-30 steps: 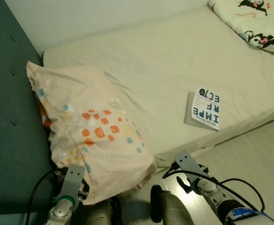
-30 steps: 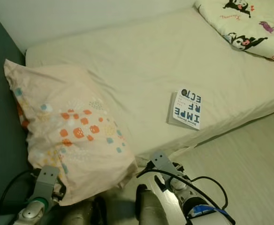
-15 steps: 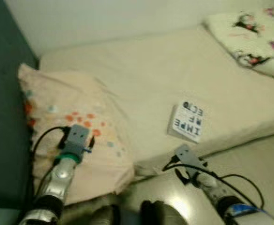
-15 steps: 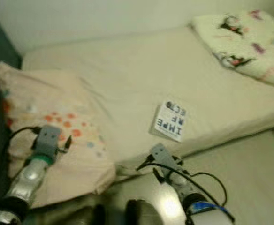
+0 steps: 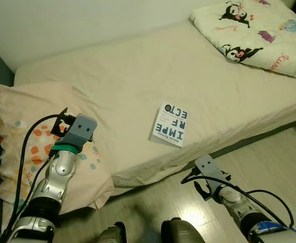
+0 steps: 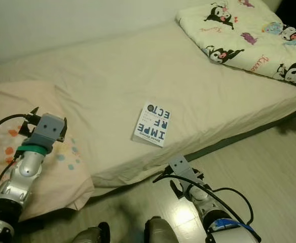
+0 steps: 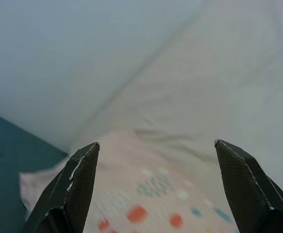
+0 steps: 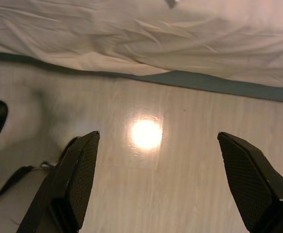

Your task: Clean up the room

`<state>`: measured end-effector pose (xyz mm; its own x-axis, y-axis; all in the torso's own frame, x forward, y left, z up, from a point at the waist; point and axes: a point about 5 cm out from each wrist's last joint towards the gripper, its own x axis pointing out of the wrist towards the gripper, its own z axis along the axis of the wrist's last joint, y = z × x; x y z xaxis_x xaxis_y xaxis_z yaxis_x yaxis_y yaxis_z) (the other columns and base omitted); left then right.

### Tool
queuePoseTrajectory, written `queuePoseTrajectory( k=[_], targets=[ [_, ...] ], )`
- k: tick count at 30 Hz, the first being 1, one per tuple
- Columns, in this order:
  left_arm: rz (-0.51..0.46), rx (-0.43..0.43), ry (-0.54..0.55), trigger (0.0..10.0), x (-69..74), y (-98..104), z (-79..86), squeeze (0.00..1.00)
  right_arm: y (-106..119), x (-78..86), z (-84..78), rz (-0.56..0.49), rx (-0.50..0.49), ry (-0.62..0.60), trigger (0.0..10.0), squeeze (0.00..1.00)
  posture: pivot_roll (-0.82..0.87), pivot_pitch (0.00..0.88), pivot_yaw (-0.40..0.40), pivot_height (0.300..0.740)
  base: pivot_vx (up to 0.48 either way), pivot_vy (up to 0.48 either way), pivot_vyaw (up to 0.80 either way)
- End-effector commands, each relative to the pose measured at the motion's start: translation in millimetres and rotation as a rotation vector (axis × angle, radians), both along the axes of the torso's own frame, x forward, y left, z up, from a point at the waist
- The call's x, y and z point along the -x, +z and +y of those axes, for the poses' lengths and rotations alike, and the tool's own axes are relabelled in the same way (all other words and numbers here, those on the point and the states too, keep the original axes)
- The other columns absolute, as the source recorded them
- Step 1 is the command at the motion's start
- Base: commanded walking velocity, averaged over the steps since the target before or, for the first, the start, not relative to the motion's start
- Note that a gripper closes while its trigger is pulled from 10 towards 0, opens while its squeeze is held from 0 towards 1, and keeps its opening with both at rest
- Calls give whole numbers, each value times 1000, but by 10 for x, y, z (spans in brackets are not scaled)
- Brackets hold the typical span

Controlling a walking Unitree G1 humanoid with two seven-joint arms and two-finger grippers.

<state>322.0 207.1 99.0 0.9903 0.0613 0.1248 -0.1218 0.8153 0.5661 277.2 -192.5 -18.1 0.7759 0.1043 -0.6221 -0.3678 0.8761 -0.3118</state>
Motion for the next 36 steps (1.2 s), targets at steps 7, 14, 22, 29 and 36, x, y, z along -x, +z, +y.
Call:
queuePoseTrajectory(
  k=[7,14,22,29,36],
  targets=[
    [275,103,75,10000,352,-721,-63,0,-46,48,123,24,-73,51,10000,0,-65,118,86,740,0,-272,450],
    [496,192,182,10000,764,-1191,87,0,-33,42,124,17,-92,60,10000,0,-69,120,86,740,0,0,788],
    [753,362,396,10000,1438,-1658,336,0,-11,25,104,7,-100,60,10000,0,-71,117,85,740,0,0,788],
    [862,496,520,10000,1813,-1840,394,0,1,13,109,5,-104,69,10000,0,-70,109,72,740,0,0,788],
    [926,555,570,10000,2010,-1924,391,0,26,-17,145,-2,-117,87,10000,0,-73,97,61,740,0,0,788]
  ],
)
